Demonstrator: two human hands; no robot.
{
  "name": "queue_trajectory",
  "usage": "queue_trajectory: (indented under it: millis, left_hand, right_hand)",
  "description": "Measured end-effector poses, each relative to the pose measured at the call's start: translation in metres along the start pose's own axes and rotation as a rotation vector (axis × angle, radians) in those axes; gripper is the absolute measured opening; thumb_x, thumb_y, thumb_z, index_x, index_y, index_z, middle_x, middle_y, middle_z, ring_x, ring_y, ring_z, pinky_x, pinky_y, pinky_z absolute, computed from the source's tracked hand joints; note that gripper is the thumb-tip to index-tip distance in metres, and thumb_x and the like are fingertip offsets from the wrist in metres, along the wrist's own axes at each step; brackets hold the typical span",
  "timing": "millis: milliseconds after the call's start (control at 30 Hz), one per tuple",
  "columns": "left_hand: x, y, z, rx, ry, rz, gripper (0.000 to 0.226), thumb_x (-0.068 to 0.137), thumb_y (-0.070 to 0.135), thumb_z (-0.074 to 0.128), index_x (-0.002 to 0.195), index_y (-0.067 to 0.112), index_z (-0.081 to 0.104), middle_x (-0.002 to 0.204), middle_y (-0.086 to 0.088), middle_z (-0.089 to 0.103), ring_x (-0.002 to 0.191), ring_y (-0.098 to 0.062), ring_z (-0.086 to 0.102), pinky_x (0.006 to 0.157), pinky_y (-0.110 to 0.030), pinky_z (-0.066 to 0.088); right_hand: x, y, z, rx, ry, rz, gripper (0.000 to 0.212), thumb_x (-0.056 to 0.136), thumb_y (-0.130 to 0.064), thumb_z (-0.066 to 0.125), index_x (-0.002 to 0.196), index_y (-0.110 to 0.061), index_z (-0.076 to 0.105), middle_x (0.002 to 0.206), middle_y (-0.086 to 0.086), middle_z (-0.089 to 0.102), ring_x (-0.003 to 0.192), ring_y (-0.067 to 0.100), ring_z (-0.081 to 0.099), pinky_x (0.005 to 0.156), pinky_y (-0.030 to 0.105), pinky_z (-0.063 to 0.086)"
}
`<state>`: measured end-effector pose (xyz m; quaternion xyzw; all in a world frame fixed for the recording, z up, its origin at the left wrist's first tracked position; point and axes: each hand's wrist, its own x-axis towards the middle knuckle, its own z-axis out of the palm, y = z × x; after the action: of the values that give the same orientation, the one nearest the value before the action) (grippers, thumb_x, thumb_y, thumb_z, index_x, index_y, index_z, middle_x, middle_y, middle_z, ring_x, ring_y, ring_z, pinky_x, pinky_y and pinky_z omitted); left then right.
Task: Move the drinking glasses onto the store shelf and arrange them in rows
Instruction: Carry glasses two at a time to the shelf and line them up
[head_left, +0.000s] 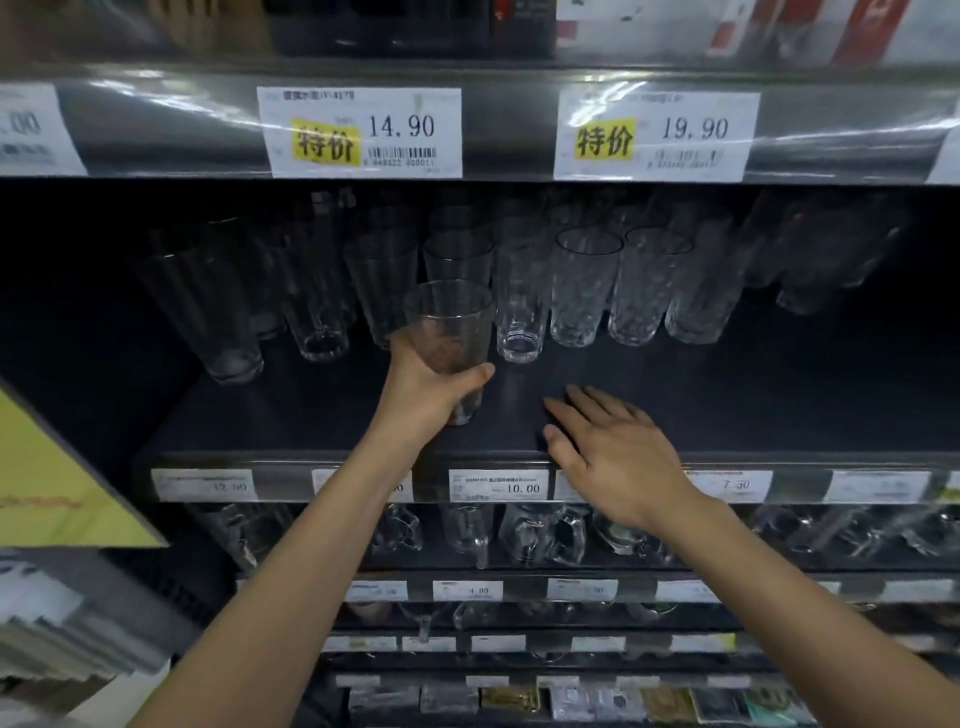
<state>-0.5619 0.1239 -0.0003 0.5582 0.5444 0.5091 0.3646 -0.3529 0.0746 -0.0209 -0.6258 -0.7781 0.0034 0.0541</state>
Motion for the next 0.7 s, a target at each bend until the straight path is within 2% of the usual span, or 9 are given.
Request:
queue_trajectory:
  millis: [67,167,300,400,567,700]
  left_hand:
    - [0.009,-0.005,0.0,0.015,-0.022,-0.011,0.071,0.067,0.025,0.089,0.125,0.014,0.051,0.11,0.005,0.068,0.102,-0.006,0.067,0.087,-0.023,0.053]
    - [0.018,-0.006,-0.001,0.044,-0.065,-0.016,0.083,0.057,0.033,0.092,0.127,0.015,0.05,0.112,0.005,0.068,0.102,-0.005,0.066,0.091,-0.028,0.054]
    - [0.024,-0.007,-0.002,0.016,-0.081,-0.014,0.074,0.066,0.014,0.09,0.127,0.015,0.048,0.112,0.008,0.066,0.099,0.003,0.063,0.086,-0.015,0.051]
    - [0.027,-0.009,-0.003,0.008,-0.086,-0.014,0.072,0.067,0.018,0.09,0.128,0.02,0.05,0.111,0.013,0.065,0.099,0.006,0.061,0.084,-0.014,0.048]
    - [0.03,-0.013,-0.003,0.005,-0.075,-0.008,0.066,0.069,0.021,0.089,0.125,0.024,0.053,0.105,0.019,0.064,0.087,0.018,0.059,0.072,-0.001,0.045]
    - [0.032,-0.016,-0.002,0.001,-0.058,0.001,0.067,0.066,0.025,0.09,0.124,0.021,0.057,0.109,0.013,0.067,0.096,0.008,0.062,0.08,-0.011,0.047]
  right_hand:
    - [-0.001,-0.001,0.0,0.004,0.006,-0.002,0.077,0.087,-0.061,-0.005,0.152,-0.035,0.027,0.162,-0.004,0.023,0.15,0.015,0.016,0.12,0.036,0.013]
    - [-0.001,-0.001,0.001,-0.001,0.027,-0.004,0.081,0.084,-0.061,-0.009,0.152,-0.034,0.028,0.162,-0.004,0.025,0.15,0.015,0.017,0.12,0.036,0.014]
    - [-0.001,-0.001,0.002,-0.011,0.036,-0.002,0.081,0.084,-0.06,-0.01,0.152,-0.035,0.028,0.162,-0.005,0.025,0.15,0.014,0.017,0.12,0.035,0.013]
    - [-0.001,-0.001,0.002,-0.018,0.042,0.004,0.082,0.084,-0.06,-0.01,0.152,-0.035,0.028,0.162,-0.005,0.024,0.15,0.013,0.017,0.12,0.034,0.012]
    - [-0.001,-0.001,0.003,-0.029,0.051,0.015,0.081,0.084,-0.06,-0.01,0.152,-0.036,0.028,0.161,-0.006,0.026,0.149,0.012,0.018,0.12,0.033,0.013]
    - [-0.001,-0.003,0.004,-0.035,0.065,0.021,0.081,0.085,-0.06,-0.009,0.151,-0.036,0.031,0.161,-0.006,0.028,0.149,0.013,0.02,0.12,0.033,0.014]
